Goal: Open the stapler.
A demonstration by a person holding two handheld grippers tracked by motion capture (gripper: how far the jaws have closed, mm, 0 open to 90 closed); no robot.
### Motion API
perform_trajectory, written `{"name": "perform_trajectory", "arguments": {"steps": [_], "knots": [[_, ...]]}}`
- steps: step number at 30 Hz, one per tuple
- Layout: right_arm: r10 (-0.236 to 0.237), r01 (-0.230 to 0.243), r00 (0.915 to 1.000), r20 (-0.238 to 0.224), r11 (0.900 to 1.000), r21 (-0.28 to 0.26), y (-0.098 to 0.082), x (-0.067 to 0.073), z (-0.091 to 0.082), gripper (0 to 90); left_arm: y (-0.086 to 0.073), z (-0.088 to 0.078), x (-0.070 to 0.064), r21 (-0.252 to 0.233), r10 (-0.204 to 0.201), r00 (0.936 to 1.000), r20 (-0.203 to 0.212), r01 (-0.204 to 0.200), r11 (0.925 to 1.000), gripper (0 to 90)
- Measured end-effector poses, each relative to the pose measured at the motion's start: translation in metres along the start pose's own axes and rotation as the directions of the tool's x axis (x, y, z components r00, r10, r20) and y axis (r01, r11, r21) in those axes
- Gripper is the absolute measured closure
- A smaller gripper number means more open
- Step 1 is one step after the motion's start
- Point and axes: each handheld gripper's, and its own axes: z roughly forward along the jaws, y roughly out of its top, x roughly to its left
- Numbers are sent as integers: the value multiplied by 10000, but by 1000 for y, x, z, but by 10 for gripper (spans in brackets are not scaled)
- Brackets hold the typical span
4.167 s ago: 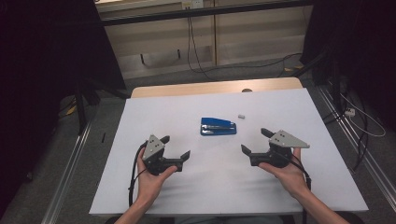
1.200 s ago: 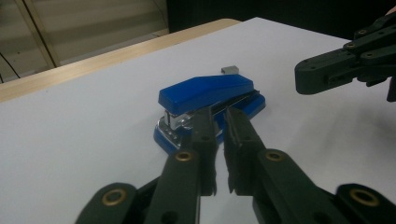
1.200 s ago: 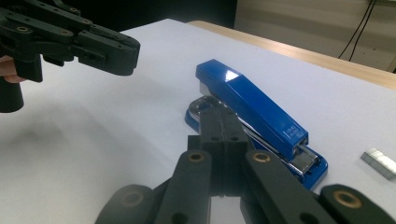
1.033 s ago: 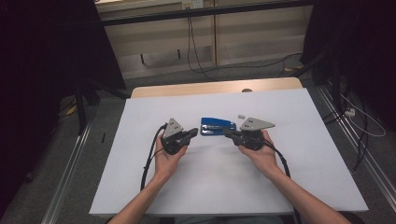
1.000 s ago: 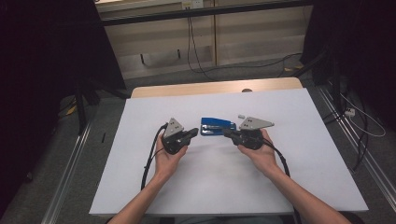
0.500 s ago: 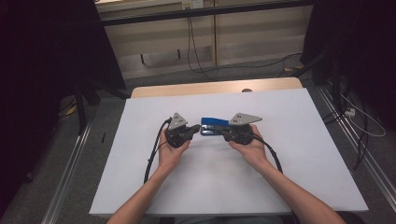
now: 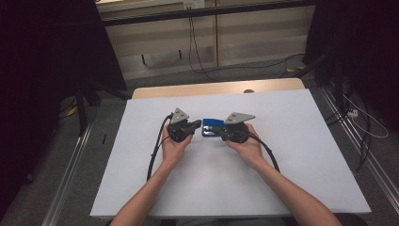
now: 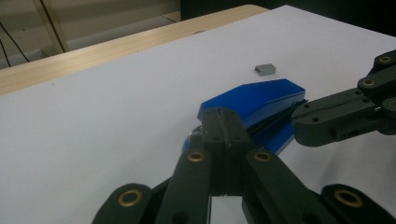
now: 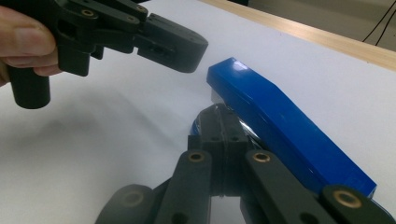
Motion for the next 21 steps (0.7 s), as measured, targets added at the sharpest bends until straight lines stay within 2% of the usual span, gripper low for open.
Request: {"name": "perform_trajectory", "arguments": {"steps": [8,16,21], "knots": [[20,-26,9998,184,9994,340,-2,-3,10,900,-7,7,4,383,-6,9999,-134,11,9993,900],[86,-121,9991,407,9961,870,-6,-8,16,900,-9,12,1,660,210,9996,-209,-196,9976,900],[-56,2,9988,490,9941,1086,-6,-8,18,900,-10,14,1,746,225,9995,-234,-207,9970,900]]}}
